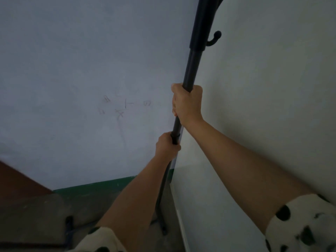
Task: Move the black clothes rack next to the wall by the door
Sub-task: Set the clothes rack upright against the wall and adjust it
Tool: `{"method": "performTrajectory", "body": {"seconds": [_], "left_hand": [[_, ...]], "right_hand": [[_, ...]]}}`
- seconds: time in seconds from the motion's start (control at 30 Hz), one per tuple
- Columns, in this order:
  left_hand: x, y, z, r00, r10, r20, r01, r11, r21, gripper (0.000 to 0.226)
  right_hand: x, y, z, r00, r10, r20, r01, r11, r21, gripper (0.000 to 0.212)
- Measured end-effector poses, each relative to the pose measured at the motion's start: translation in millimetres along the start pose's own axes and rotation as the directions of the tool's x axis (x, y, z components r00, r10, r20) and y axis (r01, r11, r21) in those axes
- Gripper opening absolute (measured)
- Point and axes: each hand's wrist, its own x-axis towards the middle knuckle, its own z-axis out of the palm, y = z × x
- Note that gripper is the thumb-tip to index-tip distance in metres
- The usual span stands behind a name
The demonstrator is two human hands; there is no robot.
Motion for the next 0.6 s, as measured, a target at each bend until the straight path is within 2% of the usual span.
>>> {"method": "performTrajectory", "body": {"seconds": [0.23, 0.6], "left_hand": [[24, 3, 1, 0.999, 0.022, -0.025, -0.021, 1.0, 0.006, 0.028], [32, 4, -5, 1.0, 0.029, -0.007, -0.029, 0.999, 0.021, 0.032]], "right_hand": [[19, 1, 6, 1.0, -0.017, -0.004, 0.017, 1.0, -0.005, 0.023], [29, 2, 6, 0.999, 0.009, 0.054, -0.009, 1.0, -0.004, 0.037]]}}
